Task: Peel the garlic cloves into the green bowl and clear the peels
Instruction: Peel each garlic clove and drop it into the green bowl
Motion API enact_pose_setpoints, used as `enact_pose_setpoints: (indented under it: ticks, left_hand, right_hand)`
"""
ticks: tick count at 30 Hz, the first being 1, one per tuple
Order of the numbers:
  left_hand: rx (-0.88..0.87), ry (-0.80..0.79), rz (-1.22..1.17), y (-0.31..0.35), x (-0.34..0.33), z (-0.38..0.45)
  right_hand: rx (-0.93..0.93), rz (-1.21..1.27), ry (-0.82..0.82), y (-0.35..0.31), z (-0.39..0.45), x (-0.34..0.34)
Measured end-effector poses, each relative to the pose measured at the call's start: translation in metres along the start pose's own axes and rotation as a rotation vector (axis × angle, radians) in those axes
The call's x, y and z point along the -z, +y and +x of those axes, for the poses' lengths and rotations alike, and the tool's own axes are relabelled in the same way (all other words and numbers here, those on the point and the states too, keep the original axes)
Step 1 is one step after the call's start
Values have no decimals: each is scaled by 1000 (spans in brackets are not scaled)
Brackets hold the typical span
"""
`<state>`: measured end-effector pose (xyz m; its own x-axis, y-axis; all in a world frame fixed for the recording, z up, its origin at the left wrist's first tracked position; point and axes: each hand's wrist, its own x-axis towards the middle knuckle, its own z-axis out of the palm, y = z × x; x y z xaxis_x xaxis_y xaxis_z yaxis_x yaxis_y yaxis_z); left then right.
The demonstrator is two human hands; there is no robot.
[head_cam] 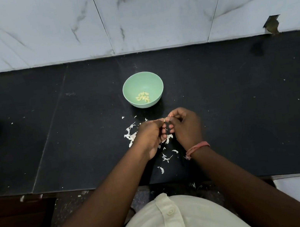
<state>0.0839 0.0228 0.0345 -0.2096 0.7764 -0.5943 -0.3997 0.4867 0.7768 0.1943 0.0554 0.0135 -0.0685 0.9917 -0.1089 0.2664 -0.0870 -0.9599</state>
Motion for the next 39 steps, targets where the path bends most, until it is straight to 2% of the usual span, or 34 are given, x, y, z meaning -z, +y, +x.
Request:
enact_pose_setpoints:
  ticks: [9,13,16,23,27,32,36,39]
  left_hand:
    - [-87,28,97,1,1,-2]
    - [-55,53,49,1,4,-2]
    - [-40,73,-47,0,10,-1]
    - [-69,53,-186,1,16,-3]
    - [-54,59,-196,1,14,-5]
    - [-116,111,-76,0,15,-7]
    - [-206,103,72,2,17,-11]
    - [-249,66,115,6,19,-13]
  right_hand:
    - [-81,120,-117,-6,-3,-2]
    - [-304,497,-114,-9,-2,2]
    - [-390,609,-137,-10,1,2]
    - [-395,617,-163,-8,2,-2]
    - [-342,521,-108,-4,0,-4]
    - [-250,380,-125,-6,-3,-5]
    - [-249,443,-186,-11,-1,-1]
    - [-320,512,-258,-17,2,1]
